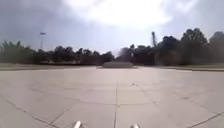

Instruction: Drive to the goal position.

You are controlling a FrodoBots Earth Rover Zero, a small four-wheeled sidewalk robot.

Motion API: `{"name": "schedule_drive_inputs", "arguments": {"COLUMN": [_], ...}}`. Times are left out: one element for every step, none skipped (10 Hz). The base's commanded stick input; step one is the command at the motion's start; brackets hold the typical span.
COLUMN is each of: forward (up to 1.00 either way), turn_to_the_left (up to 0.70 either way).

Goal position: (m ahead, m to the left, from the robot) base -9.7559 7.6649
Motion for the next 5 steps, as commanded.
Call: {"name": "schedule_drive_inputs", "arguments": {"forward": [0.0,0.0,0.0,0.0,0.0], "turn_to_the_left": [0.7,0.7,0.7,0.7,0.7]}}
